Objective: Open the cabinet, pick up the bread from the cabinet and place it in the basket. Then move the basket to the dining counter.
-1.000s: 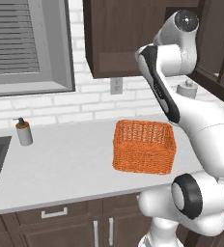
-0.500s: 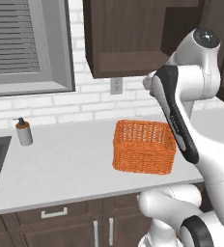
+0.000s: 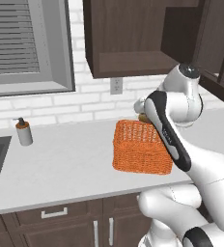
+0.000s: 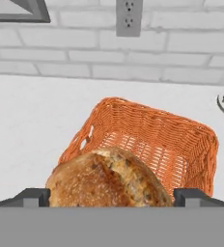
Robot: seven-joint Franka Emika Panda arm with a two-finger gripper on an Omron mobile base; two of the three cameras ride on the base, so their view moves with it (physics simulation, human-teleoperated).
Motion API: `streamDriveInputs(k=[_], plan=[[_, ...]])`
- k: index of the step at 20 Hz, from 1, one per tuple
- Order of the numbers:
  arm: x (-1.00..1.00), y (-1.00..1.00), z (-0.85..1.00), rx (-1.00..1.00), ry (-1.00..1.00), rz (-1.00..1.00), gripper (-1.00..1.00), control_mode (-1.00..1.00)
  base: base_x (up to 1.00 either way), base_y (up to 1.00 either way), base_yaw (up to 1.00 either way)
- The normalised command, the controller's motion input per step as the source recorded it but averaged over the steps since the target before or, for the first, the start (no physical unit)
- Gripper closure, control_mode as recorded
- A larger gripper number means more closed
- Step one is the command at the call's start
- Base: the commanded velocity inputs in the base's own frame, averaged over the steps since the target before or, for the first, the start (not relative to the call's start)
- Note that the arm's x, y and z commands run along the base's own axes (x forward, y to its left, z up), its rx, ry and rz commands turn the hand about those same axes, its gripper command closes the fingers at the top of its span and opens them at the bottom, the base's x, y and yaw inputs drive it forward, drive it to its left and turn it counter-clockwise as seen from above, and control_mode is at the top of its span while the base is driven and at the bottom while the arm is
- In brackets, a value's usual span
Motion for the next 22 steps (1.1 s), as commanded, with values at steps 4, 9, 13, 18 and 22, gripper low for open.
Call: streamDriveInputs(k=[4, 9, 13, 18, 22], plan=[[0.31, 0.0, -0.91, 0.08, 0.23, 0.0, 1.0, -1.0, 0.0, 0.0, 0.0], [0.25, -0.01, -0.92, 0.06, 0.1, 0.0, 1.0, -1.0, 0.0, 0.0, 0.0], [0.51, -0.01, -0.79, 0.0, -0.01, 0.0, 1.0, -1.0, 0.0, 0.0, 0.0], [0.37, -0.01, -0.42, 0.0, -0.05, -0.01, 1.0, -1.0, 0.0, 0.0, 0.0], [0.48, -0.03, -0.21, 0.0, 0.0, -0.03, 1.0, -1.0, 0.0, 0.0, 0.0]])
